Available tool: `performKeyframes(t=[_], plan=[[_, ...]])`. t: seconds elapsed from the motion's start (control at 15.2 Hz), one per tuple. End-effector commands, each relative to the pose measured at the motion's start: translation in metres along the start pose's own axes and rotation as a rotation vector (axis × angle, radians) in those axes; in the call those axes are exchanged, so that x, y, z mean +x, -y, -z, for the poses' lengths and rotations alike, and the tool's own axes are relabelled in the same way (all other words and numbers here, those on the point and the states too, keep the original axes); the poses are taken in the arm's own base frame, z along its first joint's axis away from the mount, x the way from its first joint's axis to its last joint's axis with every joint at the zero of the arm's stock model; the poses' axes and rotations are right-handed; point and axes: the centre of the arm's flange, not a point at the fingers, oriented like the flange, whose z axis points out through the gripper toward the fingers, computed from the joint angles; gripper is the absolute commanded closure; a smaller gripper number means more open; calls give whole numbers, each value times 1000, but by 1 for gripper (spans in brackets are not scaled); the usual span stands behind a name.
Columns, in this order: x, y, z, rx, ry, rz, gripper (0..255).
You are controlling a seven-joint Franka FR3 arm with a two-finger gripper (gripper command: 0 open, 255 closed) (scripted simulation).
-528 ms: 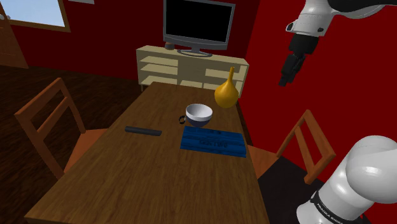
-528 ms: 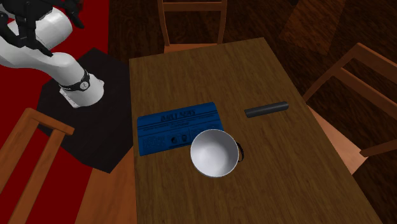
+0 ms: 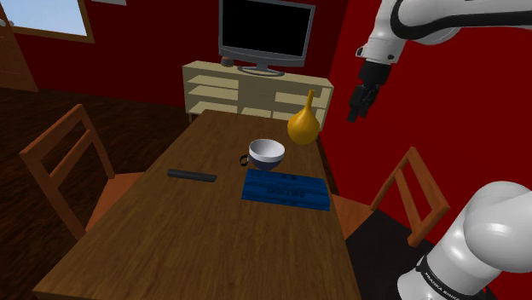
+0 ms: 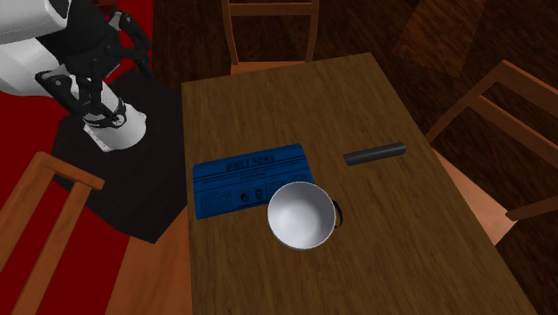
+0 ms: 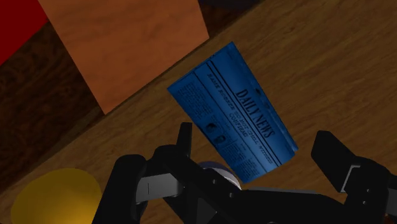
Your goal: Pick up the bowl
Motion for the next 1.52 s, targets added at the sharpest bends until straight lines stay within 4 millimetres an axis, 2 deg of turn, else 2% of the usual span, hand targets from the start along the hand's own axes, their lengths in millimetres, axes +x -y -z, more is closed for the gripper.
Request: performKeyframes(t=[0.0,1.45], plan=[[21,-5,-14,3,2,3,0],[257,-65,-183,37,40,37,0]])
